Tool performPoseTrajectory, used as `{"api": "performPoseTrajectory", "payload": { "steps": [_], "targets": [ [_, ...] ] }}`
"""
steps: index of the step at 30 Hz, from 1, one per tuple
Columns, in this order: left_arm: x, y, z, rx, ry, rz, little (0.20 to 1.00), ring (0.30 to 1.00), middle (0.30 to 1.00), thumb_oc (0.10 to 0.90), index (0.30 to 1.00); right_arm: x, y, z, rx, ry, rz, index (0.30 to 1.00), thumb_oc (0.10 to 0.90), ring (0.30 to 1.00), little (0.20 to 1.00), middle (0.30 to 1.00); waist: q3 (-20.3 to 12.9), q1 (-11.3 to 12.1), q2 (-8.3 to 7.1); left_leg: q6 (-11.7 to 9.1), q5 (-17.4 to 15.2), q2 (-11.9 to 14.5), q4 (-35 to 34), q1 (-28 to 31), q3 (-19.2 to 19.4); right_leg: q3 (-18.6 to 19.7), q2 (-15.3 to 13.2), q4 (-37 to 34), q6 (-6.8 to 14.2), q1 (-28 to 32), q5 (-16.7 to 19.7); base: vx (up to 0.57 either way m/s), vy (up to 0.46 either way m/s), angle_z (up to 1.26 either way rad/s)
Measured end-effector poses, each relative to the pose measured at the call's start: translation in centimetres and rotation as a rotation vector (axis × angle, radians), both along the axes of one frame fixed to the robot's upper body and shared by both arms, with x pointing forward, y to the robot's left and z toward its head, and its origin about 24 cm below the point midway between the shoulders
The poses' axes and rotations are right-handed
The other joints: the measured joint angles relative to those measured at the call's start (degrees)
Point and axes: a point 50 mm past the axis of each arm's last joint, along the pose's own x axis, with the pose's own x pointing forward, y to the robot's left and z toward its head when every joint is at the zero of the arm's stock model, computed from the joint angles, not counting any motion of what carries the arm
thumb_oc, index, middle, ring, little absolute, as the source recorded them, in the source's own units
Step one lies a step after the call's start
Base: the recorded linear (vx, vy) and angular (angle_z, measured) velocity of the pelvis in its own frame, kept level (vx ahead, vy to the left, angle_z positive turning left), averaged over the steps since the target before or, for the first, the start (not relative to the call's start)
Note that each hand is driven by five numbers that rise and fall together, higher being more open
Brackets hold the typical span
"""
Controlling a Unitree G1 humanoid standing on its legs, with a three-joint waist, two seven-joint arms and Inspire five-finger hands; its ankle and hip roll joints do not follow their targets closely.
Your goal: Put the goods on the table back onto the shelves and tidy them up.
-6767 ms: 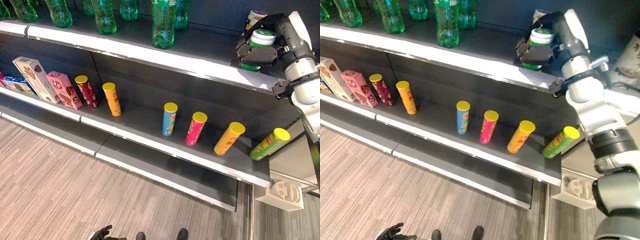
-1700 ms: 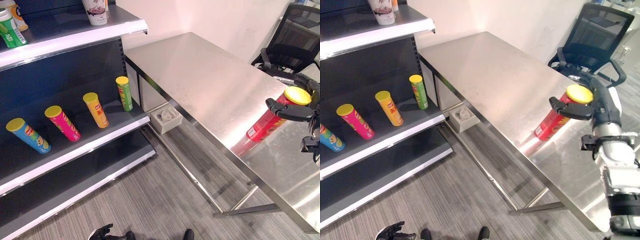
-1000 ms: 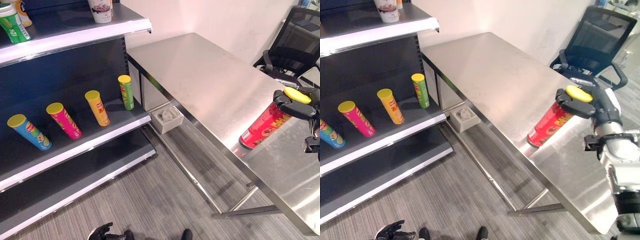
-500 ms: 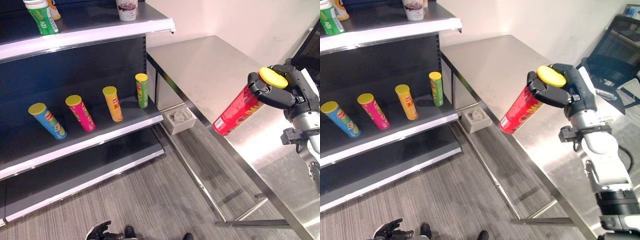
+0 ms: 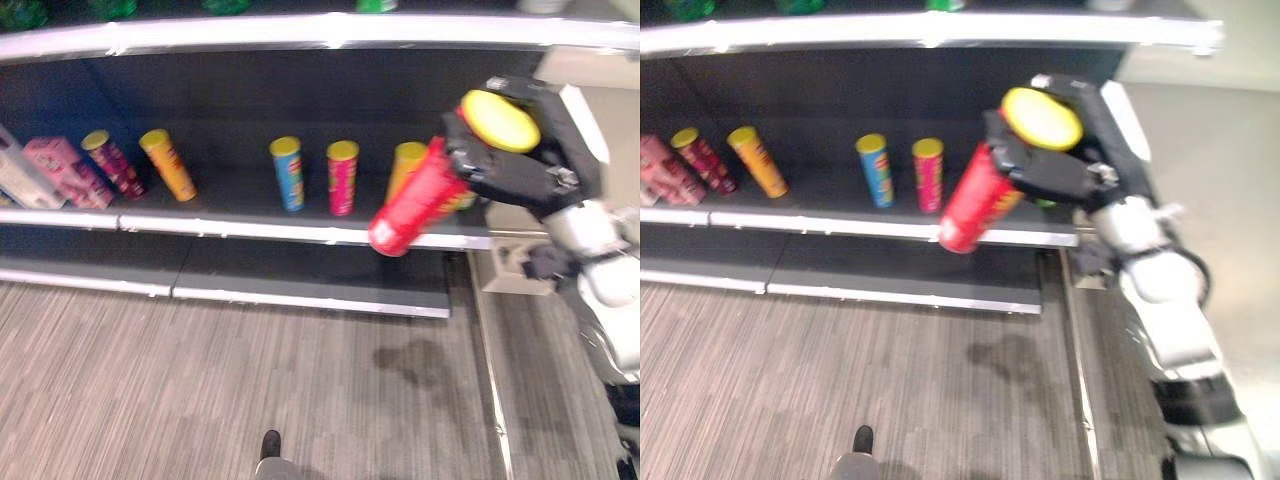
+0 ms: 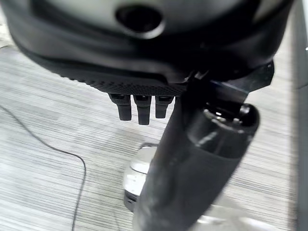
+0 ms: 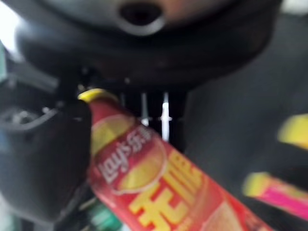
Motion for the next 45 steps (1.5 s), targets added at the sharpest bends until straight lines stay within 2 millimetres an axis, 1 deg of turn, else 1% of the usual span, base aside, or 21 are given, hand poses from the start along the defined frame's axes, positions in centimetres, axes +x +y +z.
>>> {"api": "performPoseTrajectory", "payload": {
  "steps": [1,2,3,5,6,10,11,12,15,20,23,26,31,34,35,38,39,40,42,44,45],
  "targets": [
    [3.2,1.4,0.8,0.053,-0.058,-0.079,0.9,0.9,0.9,0.8,0.9,-3.1,-2.1,-2.2,0.038,-0.009,-0.113,0.3,0.4,0.3,0.3,0.3,0.5,-1.0,-3.96,5.2,-1.9,-6.4,6.2,-6.9,-0.4,-1.7,-4.2,1.0,-5.2,1.4,5.1,-0.11,0.38,2.27],
    [2.7,1.1,0.6,0.051,-0.041,-0.128,0.9,0.9,0.9,0.8,0.9,-2.8,-1.6,-2.5,0.053,0.004,-0.124,0.3,0.4,0.3,0.3,0.3,-0.1,-4.0,-2.65,8.3,-1.8,-9.1,4.1,-6.4,-0.9,2.5,-6.4,4.3,-4.0,1.4,5.8,-0.09,0.359,1.22],
    [2.5,0.9,0.6,0.042,-0.028,-0.161,0.9,0.9,0.9,0.8,0.9,-2.2,-0.8,-2.4,0.041,0.008,-0.104,0.3,0.4,0.3,0.3,0.3,-0.2,-4.2,-2.24,7.1,-0.1,-9.5,2.4,-4.0,-0.7,7.8,-7.8,6.4,-2.7,-0.9,6.7,-0.05,0.248,0.02],
    [3.1,1.5,0.8,0.067,-0.039,-0.19,0.9,0.9,0.9,0.8,0.9,-2.3,0.2,-1.5,-0.07,-0.009,-0.049,0.3,0.4,0.3,0.3,0.3,0.0,-5.0,-1.48,9.6,-0.1,-12.0,1.6,-3.5,-0.1,16.8,-9.0,9.6,-3.1,-3.5,8.7,-0.02,0.161,-0.23],
    [4.9,2.5,1.6,0.106,-0.088,-0.191,0.9,0.9,0.9,0.8,0.9,-2.4,0.4,-1.1,-0.158,-0.022,-0.05,0.3,0.4,0.3,0.3,0.3,0.8,-6.0,0.0,10.7,0.4,-10.6,0.5,-2.3,-1.1,19.7,-7.5,10.2,1.0,-4.4,1.7,-0.05,0.214,0.19],
    [7.8,3.7,3.0,0.156,-0.194,-0.221,0.9,0.9,0.9,0.8,0.9,-2.4,0.7,-1.2,-0.159,-0.034,-0.051,0.3,0.4,0.3,0.3,0.3,1.2,-6.4,-0.17,11.0,0.7,-9.8,0.2,-1.1,-3.2,16.7,2.4,-0.8,0.1,-2.7,0.5,-0.03,0.136,0.39],
    [8.7,3.9,3.4,0.164,-0.224,-0.229,0.9,0.9,0.9,0.8,0.9,-2.3,0.9,-1.1,-0.185,-0.04,-0.048,0.3,0.4,0.3,0.3,0.3,1.1,-7.3,-1.29,10.8,0.8,-10.8,0.3,-1.2,-5.7,18.5,7.8,-4.2,-1.0,-2.1,0.3,0.03,0.091,0.79],
    [8.8,3.1,3.1,0.143,-0.228,-0.224,0.9,0.9,0.9,0.8,0.9,-2.2,1.0,-1.1,-0.209,-0.039,-0.048,0.3,0.4,0.3,0.3,0.3,1.0,-7.6,-0.98,10.8,0.8,-11.4,0.3,-0.9,-6.7,18.5,8.8,-5.5,-5.0,-0.7,0.6,0.02,0.105,0.87],
    [7.7,-0.3,1.8,0.044,-0.206,-0.229,0.9,0.9,0.9,0.8,0.9,-1.8,2.0,0.0,-0.278,-0.09,-0.037,0.3,0.4,0.3,0.3,0.3,0.6,-7.8,-0.45,9.8,1.5,-11.5,-0.3,-1.2,-8.2,19.9,9.8,-7.2,-4.7,0.5,0.8,-0.01,0.027,0.35],
    [7.1,-1.0,1.6,0.021,-0.21,-0.21,0.9,0.9,0.9,0.8,0.9,-1.7,3.2,0.3,-0.353,-0.138,-0.037,0.3,0.4,0.3,0.3,0.3,1.2,-7.0,-1.26,7.6,1.8,-11.1,2.2,-4.5,-10.6,17.1,10.7,-8.3,-5.1,0.4,1.1,-0.12,-0.043,0.29],
    [10.6,0.0,3.3,0.045,-0.33,-0.198,0.9,0.9,0.9,0.8,0.9,-1.3,4.0,0.6,-0.375,-0.167,-0.025,0.3,0.4,0.3,0.3,0.3,5.6,-6.6,-2.84,6.1,0.6,-11.2,16.7,-14.1,-10.6,16.0,9.7,-7.5,-6.3,-1.3,1.4,0.06,0.12,0.31],
    [10.3,-0.5,3.0,0.019,-0.331,-0.15,0.9,0.9,0.9,0.8,0.9,-0.8,4.3,-0.3,-0.428,-0.132,-0.031,0.3,0.4,0.3,0.3,0.3,6.6,-4.8,-2.25,6.4,-2.0,-9.5,16.4,-14.0,-9.9,17.5,10.0,-7.7,-7.4,-1.4,1.3,0.13,0.187,-0.24],
    [8.9,1.8,3.0,0.078,-0.293,-0.03,0.9,0.9,0.9,0.8,0.9,-0.5,4.6,-1.6,-0.373,-0.094,-0.042,0.3,0.4,0.3,0.3,0.3,7.5,-6.1,-1.97,0.4,-1.0,5.4,6.7,-14.2,-17.0,24.8,9.1,-8.0,-4.5,-2.2,1.5,0.27,0.423,-0.42],
    [8.7,1.1,2.7,0.062,-0.281,-0.027,0.9,0.9,0.9,0.8,0.9,-0.5,4.3,-1.5,-0.38,-0.094,-0.057,0.3,0.4,0.3,0.3,0.3,7.3,-5.5,-1.24,0.2,-0.6,1.6,3.9,-10.5,-18.3,28.6,3.6,-8.0,-2.1,-1.1,2.1,0.24,0.54,-0.6],
    [9.0,1.5,2.8,0.073,-0.282,-0.03,0.9,0.9,0.9,0.8,0.9,-0.6,4.4,-1.9,-0.351,-0.087,-0.065,0.3,0.4,0.3,0.3,0.3,7.6,-5.5,-3.44,-2.4,0.7,-1.7,5.0,-10.2,-18.0,29.2,0.3,-7.8,-2.3,-0.6,2.8,0.13,0.521,-0.18],
    [11.6,2.0,4.0,0.106,-0.34,-0.107,0.9,0.9,0.9,0.8,0.9,-1.5,5.3,-2.6,-0.322,-0.083,-0.052,0.3,0.4,0.3,0.3,0.3,7.5,-6.8,-4.89,4.8,-2.3,-9.2,11.9,-13.1,-15.3,29.1,-6.5,-1.0,-7.7,-5.3,12.1,0.02,0.451,0.04],
    [12.5,2.9,4.9,0.146,-0.372,-0.145,0.9,0.9,0.9,0.8,0.9,-1.4,6.4,-3.0,-0.308,-0.083,-0.01,0.3,0.4,0.3,0.3,0.3,7.3,-5.5,-4.48,7.8,-3.7,-10.4,13.9,-12.5,-12.1,29.0,-6.5,2.6,-4.8,-9.1,12.7,-0.01,0.844,-1.3],
    [11.9,3.4,5.1,0.16,-0.378,-0.142,0.9,0.9,0.9,0.8,0.9,-0.9,8.4,-2.7,-0.336,-0.105,0.052,0.3,0.4,0.3,0.3,0.3,7.2,-3.7,-3.47,10.3,-4.4,-11.5,12.3,-8.9,-6.3,14.9,-9.3,7.1,-8.9,-10.9,17.9,-0.01,0.778,-1.01],
    [11.9,2.9,5.1,0.145,-0.4,-0.117,0.9,0.9,0.9,0.8,0.9,-1.0,8.3,-2.5,-0.37,-0.125,0.064,0.3,0.4,0.3,0.3,0.3,5.7,-4.1,0.58,12.9,-2.8,-12.1,8.0,-7.1,-7.5,17.5,-3.1,11.9,-2.7,-11.6,4.1,0.0,0.321,-0.2],
    [10.6,3.1,4.9,0.144,-0.389,-0.111,0.9,0.9,0.9,0.8,0.9,-0.7,8.0,-1.7,-0.41,-0.148,0.05,0.3,0.4,0.3,0.3,0.3,5.2,-3.5,1.36,13.5,0.0,-12.6,2.1,-4.1,-6.2,17.8,5.5,15.8,-2.2,-12.8,-3.4,0.0,0.205,-0.09],
    [9.5,3.1,4.4,0.14,-0.351,-0.101,0.9,0.9,0.9,0.8,0.9,-0.3,8.0,-1.5,-0.406,-0.149,0.042,0.3,0.4,0.3,0.3,0.3,4.6,-3.4,0.34,13.5,0.0,-14.3,2.0,-4.0,-5.8,13.3,7.4,13.0,-3.4,-11.8,-4.1,0.01,0.173,-0.24]
  ]
}}
